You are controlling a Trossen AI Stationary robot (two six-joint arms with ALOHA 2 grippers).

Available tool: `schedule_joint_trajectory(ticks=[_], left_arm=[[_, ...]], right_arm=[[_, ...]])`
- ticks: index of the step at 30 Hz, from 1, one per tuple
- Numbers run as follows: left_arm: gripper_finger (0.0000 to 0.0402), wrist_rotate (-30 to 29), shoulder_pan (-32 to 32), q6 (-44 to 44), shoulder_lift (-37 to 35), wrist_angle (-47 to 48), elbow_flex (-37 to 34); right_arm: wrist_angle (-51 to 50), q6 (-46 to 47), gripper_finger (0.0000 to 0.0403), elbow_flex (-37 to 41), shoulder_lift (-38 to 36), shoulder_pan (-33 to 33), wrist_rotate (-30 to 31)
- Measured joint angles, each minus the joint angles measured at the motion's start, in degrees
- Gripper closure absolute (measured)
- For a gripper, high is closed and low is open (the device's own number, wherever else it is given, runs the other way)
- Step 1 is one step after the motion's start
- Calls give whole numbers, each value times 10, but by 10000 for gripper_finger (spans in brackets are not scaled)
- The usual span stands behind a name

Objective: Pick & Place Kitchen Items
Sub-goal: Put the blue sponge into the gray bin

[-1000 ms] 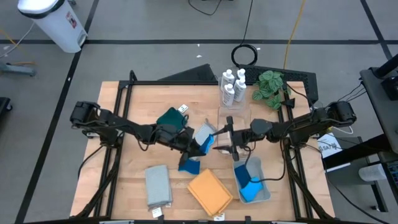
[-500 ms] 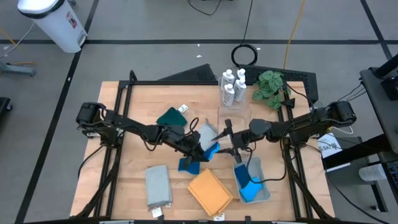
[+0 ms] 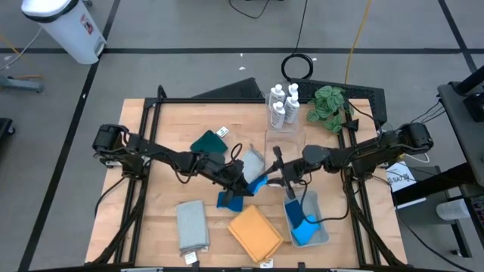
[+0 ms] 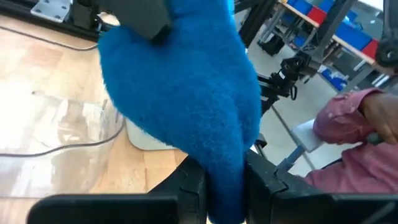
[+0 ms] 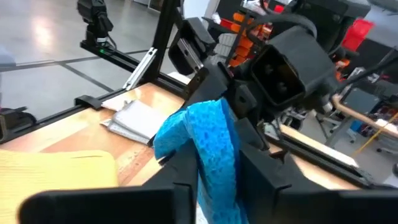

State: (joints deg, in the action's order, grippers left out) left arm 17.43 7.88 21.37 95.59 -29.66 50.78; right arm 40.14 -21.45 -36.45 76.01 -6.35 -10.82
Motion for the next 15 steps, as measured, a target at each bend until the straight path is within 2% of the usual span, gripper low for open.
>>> schedule_joint_trajectory(ticks=[3, 6, 10, 15], left_arm=[[332, -24, 10, -19, 0, -4, 0], [311, -52, 16, -28, 0, 0, -1], [250, -55, 13, -20, -9, 32, -1], [165, -55, -10, 8, -60, 105, 0]], right_arm=[[-24, 11, 367, -9, 0, 0, -4], [-78, 11, 393, -31, -1, -1, -1], [-156, 9, 396, -57, -9, -9, 3], [-191, 8, 400, -63, -38, -19, 7]])
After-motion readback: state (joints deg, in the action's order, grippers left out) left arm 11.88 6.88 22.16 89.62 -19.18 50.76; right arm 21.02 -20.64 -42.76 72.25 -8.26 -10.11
